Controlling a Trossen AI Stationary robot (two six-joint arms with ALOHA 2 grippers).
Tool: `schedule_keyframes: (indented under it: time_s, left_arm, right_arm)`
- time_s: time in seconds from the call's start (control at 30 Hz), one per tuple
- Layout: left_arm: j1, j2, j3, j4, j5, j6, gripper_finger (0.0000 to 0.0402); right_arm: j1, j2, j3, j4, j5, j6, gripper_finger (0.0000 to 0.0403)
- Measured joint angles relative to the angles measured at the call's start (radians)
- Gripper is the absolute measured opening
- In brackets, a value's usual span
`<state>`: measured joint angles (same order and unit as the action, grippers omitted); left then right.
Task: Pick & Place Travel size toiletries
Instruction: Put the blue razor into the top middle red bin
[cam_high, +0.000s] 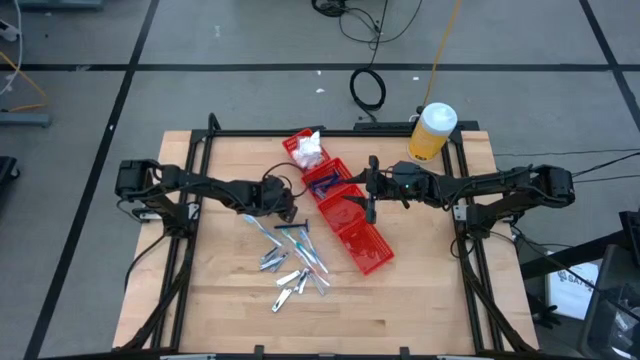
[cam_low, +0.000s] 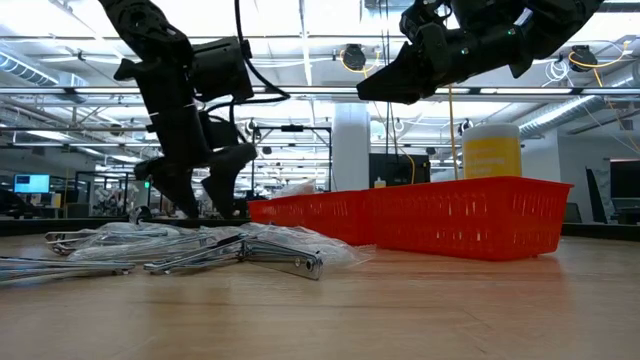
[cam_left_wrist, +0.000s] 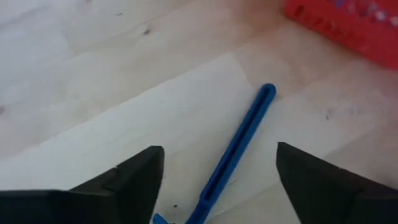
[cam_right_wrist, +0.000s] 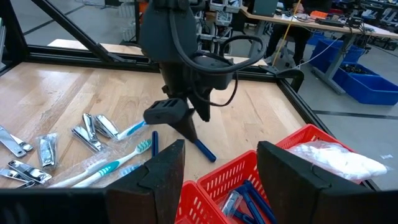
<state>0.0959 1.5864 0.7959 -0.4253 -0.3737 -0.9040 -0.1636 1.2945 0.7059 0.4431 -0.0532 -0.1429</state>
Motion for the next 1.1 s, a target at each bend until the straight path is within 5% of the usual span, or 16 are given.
schedule_keyframes:
  time_s: [0.23, 1.1]
  left_arm:
    - [0.001, 0.0, 0.0, -0.029, 0.086, 0.125, 0.035]
    - [0.045, 0.071, 0.003, -0.035, 0.168, 0.166, 0.0351]
  right_arm:
    - [0.0, 0.0, 0.0, 0.0, 0.0, 0.0, 0.0187]
    - [0.0, 0.0, 0.0, -0.001, 0.0, 0.0, 0.0187]
